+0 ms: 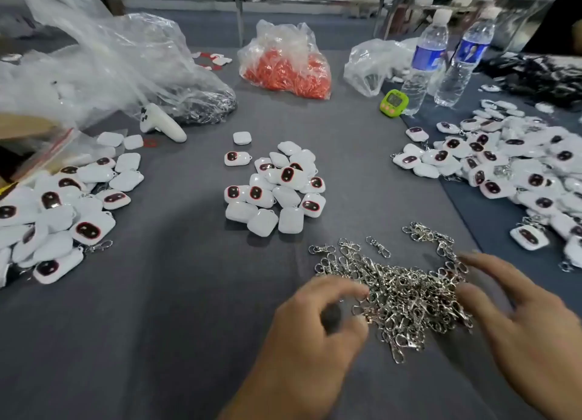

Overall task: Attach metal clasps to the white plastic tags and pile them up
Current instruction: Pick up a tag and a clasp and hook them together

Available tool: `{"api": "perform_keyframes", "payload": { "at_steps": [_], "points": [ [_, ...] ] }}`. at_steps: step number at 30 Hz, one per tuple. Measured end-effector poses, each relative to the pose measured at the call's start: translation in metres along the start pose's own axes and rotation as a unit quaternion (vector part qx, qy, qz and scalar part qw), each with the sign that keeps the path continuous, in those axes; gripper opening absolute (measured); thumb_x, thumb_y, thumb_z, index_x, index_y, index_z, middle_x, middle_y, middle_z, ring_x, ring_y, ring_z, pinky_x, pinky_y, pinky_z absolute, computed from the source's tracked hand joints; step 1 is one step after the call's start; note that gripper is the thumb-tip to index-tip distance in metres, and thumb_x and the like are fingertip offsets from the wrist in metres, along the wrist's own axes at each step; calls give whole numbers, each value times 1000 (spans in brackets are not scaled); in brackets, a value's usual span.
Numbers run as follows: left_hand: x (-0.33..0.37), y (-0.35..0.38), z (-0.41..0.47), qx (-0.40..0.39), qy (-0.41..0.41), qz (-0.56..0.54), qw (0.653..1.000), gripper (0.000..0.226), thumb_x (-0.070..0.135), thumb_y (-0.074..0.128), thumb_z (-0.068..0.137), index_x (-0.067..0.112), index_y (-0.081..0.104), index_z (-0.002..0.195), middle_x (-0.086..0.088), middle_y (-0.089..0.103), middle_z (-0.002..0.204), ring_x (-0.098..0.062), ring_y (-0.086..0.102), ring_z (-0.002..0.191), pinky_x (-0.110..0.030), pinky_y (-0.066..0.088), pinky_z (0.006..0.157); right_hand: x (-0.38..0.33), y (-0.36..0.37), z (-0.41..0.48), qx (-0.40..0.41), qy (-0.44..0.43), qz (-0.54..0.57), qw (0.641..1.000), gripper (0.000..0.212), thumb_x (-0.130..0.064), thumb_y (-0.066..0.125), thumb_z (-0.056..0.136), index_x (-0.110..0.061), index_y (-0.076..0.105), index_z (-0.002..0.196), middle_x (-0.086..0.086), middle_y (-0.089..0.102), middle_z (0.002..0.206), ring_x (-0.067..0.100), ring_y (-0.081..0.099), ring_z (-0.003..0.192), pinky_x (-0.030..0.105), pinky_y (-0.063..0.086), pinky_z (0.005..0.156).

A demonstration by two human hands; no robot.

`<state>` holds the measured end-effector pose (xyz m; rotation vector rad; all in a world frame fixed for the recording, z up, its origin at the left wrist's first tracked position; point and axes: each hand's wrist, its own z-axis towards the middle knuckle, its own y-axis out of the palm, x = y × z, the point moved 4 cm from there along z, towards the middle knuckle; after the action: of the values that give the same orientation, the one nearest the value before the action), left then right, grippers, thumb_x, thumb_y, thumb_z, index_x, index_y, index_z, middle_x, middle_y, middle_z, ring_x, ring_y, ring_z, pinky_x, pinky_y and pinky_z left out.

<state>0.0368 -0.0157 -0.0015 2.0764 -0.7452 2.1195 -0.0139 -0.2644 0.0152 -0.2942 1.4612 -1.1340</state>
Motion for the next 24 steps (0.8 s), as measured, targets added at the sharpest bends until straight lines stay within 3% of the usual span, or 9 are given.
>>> {"api": "perform_keyframes", "payload": {
  "at_steps": [3, 5, 7, 10, 13, 17, 20, 22, 24],
  "points": [
    [-3, 20, 26, 43, 32, 176, 983, 74, 52, 62, 88, 43, 29, 154, 29, 16, 161, 7, 11, 148, -11, 6, 115, 0, 24, 14, -28, 42, -83, 995, 64, -55, 56, 93, -33, 44, 152, -2, 37, 164, 20, 26, 154, 47, 26, 121],
    [-4, 40, 40, 16, 49, 260, 964, 87, 60, 55, 91, 38, 7, 160, 14, -6, 168, -3, -11, 153, -22, -7, 120, -1, 46, 26, -58, 32, -104, 992, 73, -54, 50, 95, -16, 37, 157, 8, 33, 165, 24, 21, 155, 45, 18, 125],
    [-10, 52, 51, 7, 63, 332, 941, 87, 61, 47, 95, 29, 0, 161, 3, -11, 170, -12, -17, 154, -30, -10, 124, -2, 62, 37, -65, 31, -124, 990, 76, -55, 46, 98, -11, 34, 158, 12, 30, 166, 27, 21, 156, 44, 15, 127],
    [-13, 54, 69, 14, 73, 395, 916, 77, 54, 39, 102, 20, 7, 163, -5, -4, 171, -20, -10, 156, -39, -6, 127, -11, 80, 56, -67, 22, -115, 991, 64, -48, 46, 101, -8, 42, 152, 13, 41, 160, 30, 29, 152, 48, 19, 126],
    [-13, 42, 90, 10, 97, 401, 911, 64, 39, 39, 105, 15, 17, 161, -8, 9, 170, -22, 2, 157, -38, -1, 127, -39, 98, 72, -52, -39, -63, 996, 35, -29, 49, 103, -9, 59, 130, 11, 61, 135, 32, 49, 130, 48, 34, 114],
    [-1, 15, 115, 25, 149, 284, 947, 50, 7, 54, 93, 11, 49, 143, -5, 51, 147, -18, 42, 138, -29, 29, 117, -73, 123, 93, -79, -78, -9, 994, 21, -19, 45, 103, -14, 65, 103, 2, 69, 106, 27, 56, 106, 38, 40, 92],
    [9, -17, 125, 146, 162, 215, 952, 44, 5, 61, 86, 22, 70, 125, 6, 71, 124, -9, 62, 112, -22, 45, 101, -87, 131, 108, -75, -56, 50, 994, 19, -19, 56, 93, -21, 74, 99, -1, 75, 99, 23, 63, 99, 37, 47, 89],
    [14, -43, 133, 237, 182, 203, 933, 33, 9, 61, 85, 23, 78, 109, 8, 77, 107, -8, 69, 97, -22, 51, 91, -95, 134, 118, -62, -35, 94, 993, 18, -21, 63, 87, -25, 79, 94, -9, 77, 90, 14, 67, 91, 32, 51, 86],
    [10, -73, 143, 322, 151, 232, 905, 30, 13, 60, 85, 22, 78, 106, 4, 77, 105, -14, 68, 98, -28, 49, 89, -101, 137, 127, -60, -30, 128, 989, 14, -23, 67, 83, -28, 79, 89, -14, 75, 81, 7, 67, 83, 28, 53, 80]
  ]
}}
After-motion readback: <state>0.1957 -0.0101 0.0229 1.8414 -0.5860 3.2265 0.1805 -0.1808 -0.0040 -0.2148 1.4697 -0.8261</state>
